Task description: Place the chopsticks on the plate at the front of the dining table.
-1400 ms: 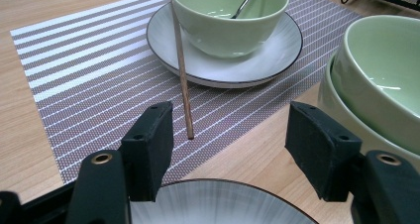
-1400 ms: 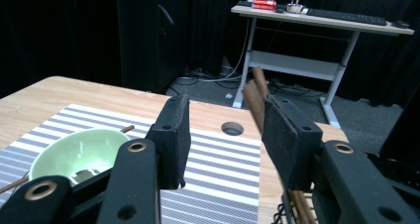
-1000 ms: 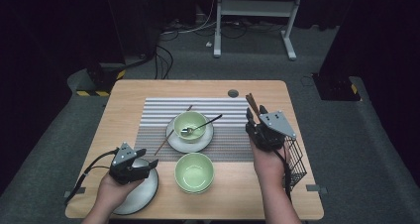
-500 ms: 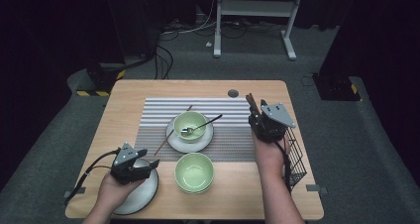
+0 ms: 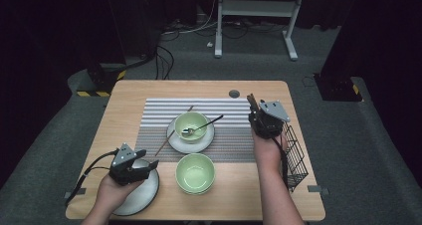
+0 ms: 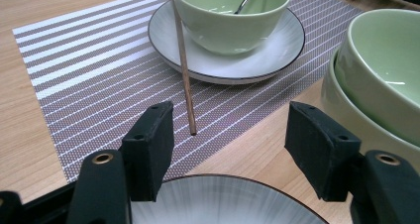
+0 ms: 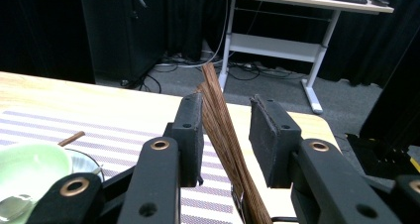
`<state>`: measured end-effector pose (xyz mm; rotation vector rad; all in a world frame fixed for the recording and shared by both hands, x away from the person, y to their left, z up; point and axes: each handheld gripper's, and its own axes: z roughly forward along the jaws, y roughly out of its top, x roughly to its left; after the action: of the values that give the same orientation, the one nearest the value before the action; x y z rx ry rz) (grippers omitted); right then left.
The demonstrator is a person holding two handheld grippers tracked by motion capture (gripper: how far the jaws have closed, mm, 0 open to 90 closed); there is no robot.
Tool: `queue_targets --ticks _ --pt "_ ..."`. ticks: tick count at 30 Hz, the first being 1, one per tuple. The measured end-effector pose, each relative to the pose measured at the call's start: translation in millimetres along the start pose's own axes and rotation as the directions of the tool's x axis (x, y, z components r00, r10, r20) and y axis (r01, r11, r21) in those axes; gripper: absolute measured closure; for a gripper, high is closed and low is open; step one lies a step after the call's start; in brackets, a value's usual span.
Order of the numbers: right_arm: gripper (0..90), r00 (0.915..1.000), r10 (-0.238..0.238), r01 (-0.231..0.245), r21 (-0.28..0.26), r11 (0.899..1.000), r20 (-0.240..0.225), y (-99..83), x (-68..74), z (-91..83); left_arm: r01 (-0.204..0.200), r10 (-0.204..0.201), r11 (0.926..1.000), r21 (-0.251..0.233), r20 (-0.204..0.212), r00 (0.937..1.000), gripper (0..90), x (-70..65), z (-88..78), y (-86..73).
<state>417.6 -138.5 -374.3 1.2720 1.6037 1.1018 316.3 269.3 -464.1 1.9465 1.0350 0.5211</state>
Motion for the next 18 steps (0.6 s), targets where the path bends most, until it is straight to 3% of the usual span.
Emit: queue_targets --ticks 18 --pt "67.6 0.9997 0.014 -0.015 0.047 0.999 0.019 -9.0 1.1 17.8 0.009 -0.009 1.0000 -0.001 0.005 1.0000 36.0 0.8 -1.5 -0.6"
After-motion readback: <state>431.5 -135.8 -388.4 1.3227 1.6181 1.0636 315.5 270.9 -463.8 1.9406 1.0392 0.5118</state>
